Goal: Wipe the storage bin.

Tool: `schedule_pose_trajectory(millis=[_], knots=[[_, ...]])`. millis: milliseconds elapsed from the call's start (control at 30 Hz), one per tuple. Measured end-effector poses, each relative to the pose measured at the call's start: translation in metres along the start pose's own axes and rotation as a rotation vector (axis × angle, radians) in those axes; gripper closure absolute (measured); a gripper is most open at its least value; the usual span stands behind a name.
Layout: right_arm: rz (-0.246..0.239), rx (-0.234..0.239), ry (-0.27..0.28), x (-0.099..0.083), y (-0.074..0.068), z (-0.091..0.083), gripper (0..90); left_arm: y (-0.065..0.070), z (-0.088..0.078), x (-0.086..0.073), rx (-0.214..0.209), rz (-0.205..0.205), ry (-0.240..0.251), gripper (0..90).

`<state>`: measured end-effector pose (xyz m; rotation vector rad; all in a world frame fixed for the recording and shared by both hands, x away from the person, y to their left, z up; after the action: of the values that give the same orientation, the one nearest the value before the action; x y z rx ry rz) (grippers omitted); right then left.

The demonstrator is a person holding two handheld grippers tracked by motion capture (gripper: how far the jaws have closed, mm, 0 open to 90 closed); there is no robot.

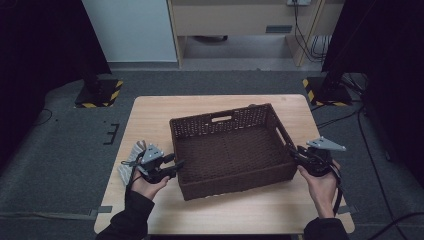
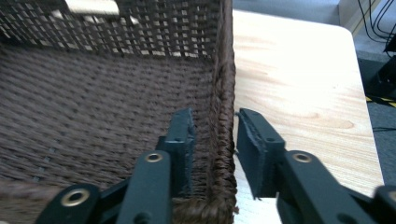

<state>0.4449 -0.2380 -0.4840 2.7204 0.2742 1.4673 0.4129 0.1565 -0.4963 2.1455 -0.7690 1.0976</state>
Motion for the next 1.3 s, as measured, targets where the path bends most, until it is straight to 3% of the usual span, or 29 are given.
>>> schedule_pose_trajectory(millis=[200, 300, 533, 633, 700, 800, 900, 1100, 1200, 1300], knots=[[-0.002, -0.002, -0.004, -0.004, 0.004, -0.011, 55.7, 0.013, -0.001, -0.003, -0.012, -0.004, -0.003, 50.0], [0.003, -0.009, -0.006, -0.006, 0.006, -0.011, 52.0, 0.015, -0.004, 0.0, -0.02, 0.019, -0.011, 52.3], [0.026, -0.013, 0.014, -0.001, 0.004, -0.02, 47.2, -0.003, -0.009, 0.013, 0.039, 0.015, 0.034, 49.1], [0.024, -0.01, 0.002, -0.006, -0.001, -0.023, 46.0, -0.005, -0.002, 0.006, 0.029, 0.012, 0.022, 49.5], [0.024, -0.012, 0.002, -0.009, -0.002, -0.024, 44.2, -0.001, 0.003, 0.003, -0.004, -0.002, 0.014, 50.0], [0.034, -0.023, 0.004, -0.009, -0.002, -0.023, 43.9, 0.002, 0.003, 0.002, 0.014, 0.014, 0.007, 48.6], [0.045, -0.016, 0.005, -0.009, -0.002, -0.021, 43.5, 0.003, 0.001, 0.003, 0.002, 0.007, 0.007, 50.4], [0.05, -0.027, 0.008, -0.008, -0.001, -0.014, 43.5, -0.006, -0.004, 0.009, 0.026, -0.003, 0.039, 47.6], [0.044, -0.039, 0.017, -0.007, -0.001, -0.011, 43.7, -0.005, 0.002, 0.004, -0.006, -0.013, 0.021, 48.0], [0.038, -0.043, 0.019, -0.005, -0.001, -0.007, 43.8, -0.001, 0.002, 0.003, 0.004, -0.005, 0.016, 48.2]])
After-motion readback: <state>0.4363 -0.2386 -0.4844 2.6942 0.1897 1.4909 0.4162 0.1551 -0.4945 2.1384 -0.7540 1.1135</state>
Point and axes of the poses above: each handheld gripper's, and its own axes: z roughly forward along the jaws, x roughly out of its top, y roughly to its right, the point moved 10 cm from there along z, roughly forward along the jaws, and after that the axes turned 14 degrees about -x, right-handed, at the moved point
